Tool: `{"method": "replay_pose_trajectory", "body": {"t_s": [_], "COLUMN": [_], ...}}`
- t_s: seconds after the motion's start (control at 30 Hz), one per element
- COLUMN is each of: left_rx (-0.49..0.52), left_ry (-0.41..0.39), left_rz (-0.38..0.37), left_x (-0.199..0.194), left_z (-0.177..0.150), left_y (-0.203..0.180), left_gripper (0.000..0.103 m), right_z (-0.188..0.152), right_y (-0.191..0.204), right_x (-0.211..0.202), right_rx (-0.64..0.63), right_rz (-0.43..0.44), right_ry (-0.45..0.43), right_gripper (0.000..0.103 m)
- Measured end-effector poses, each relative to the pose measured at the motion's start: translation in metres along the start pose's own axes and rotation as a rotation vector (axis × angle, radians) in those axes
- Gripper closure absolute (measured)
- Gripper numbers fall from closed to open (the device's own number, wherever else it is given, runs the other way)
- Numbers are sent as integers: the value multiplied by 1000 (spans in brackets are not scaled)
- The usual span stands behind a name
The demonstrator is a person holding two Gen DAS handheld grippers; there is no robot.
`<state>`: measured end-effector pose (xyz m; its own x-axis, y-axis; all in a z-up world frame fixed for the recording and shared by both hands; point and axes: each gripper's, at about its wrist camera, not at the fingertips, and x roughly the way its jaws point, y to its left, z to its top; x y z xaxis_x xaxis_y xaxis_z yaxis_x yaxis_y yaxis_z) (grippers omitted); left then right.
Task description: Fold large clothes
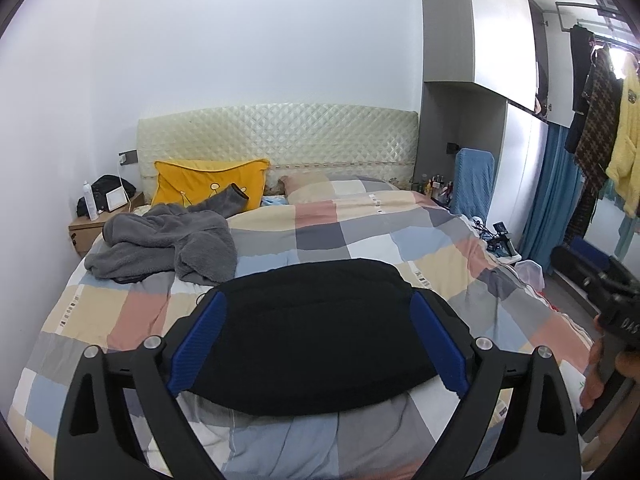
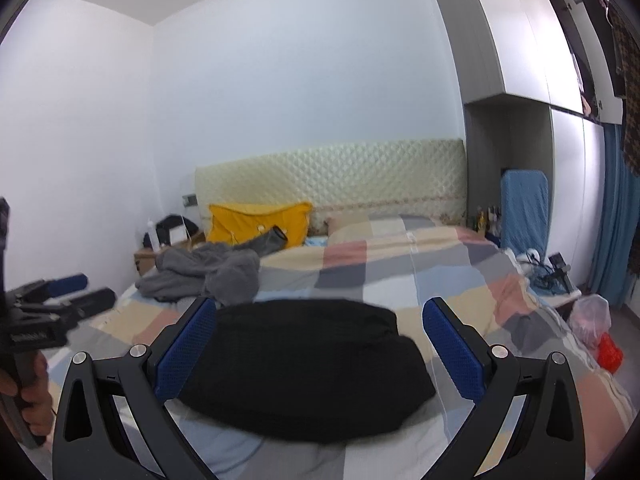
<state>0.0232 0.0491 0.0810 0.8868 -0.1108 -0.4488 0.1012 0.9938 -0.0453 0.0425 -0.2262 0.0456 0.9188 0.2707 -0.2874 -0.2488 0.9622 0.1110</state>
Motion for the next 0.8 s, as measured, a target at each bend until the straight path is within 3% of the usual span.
{"method": "replay_pose_trajectory", "body": {"t_s": [0.4, 0.57, 0.8], "left_rx": [-34, -59, -58], "left_ry": [77, 132, 155], "left_rz": [-24, -29, -34], "left_x": [6, 16, 11], "left_z": [-43, -62, -79], "left_y": [0, 1, -10], "left_gripper": [6, 6, 6], "right_z": [-63, -78, -92], "right_y": [-5, -3, 4], "right_x": [-3, -12, -15], "right_rx": [75, 93, 76], "right_rz": [-27, -53, -19], "right_ry": [113, 117, 149], "right_gripper": [0, 0, 0]}}
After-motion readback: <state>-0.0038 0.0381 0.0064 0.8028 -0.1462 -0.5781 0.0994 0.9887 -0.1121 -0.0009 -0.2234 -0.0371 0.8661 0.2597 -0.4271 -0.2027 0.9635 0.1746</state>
